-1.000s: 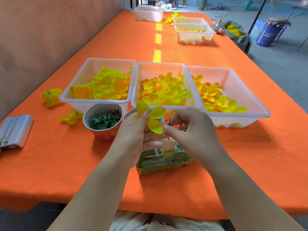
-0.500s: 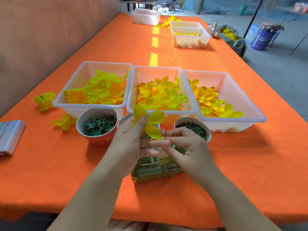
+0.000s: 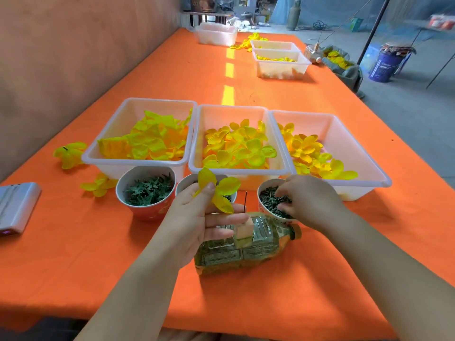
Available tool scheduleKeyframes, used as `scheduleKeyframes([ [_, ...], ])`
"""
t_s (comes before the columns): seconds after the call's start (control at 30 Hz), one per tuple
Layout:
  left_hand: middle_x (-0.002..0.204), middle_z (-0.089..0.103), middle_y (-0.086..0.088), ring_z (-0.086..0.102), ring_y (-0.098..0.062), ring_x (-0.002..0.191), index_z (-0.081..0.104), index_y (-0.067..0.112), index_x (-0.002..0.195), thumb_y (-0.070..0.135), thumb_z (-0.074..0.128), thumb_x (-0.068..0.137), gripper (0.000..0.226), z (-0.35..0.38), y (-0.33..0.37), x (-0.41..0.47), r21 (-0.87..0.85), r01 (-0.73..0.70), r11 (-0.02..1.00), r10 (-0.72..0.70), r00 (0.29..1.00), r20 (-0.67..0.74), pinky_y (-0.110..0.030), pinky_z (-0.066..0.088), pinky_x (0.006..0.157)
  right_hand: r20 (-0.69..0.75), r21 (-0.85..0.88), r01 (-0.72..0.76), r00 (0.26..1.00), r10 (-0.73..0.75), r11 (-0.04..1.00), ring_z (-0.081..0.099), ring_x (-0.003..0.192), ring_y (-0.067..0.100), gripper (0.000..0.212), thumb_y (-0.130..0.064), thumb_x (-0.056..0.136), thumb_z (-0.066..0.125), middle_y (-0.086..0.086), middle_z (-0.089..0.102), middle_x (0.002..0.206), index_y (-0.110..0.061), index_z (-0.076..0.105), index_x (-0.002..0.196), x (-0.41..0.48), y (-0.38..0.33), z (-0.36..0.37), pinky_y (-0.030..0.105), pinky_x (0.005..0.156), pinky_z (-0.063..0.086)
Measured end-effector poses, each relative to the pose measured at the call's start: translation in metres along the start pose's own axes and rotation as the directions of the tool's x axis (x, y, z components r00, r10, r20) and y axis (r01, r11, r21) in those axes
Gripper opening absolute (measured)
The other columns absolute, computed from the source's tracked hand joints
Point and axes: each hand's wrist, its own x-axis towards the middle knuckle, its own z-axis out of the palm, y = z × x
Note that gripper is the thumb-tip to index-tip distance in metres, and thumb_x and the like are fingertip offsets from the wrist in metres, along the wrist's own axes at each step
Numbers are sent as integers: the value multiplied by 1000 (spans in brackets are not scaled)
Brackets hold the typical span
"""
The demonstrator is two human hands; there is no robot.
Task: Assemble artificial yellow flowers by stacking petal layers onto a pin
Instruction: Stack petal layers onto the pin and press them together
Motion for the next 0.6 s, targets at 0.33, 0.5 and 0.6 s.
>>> scheduleKeyframes([
  [0.33,100,74,-23,75,-32,90,59,14,122,37,44,102,34,0,0,0,-27,10,1000,-10,1000,16,-27,60,51,-8,113,-72,997,73,991,60,98,23,7,-32,90,68,-4,62,103,-30,74,91,2,-8,2,27,64,34],
  [0.5,100,75,-21,75,-31,91,59,13,122,38,44,102,36,-1,-1,0,-34,13,999,-12,1000,21,-27,60,51,-95,303,-61,991,94,951,63,95,25,7,-23,93,65,1,70,95,-20,69,97,-2,-7,-5,32,68,42],
  [0.6,100,75,-20,75,-30,91,59,13,121,40,45,100,37,-1,-1,-1,-38,15,999,-14,1000,19,-27,59,51,-116,522,-89,978,173,849,66,92,15,16,-13,90,69,-2,74,94,-18,77,103,-7,-11,-21,26,78,45],
])
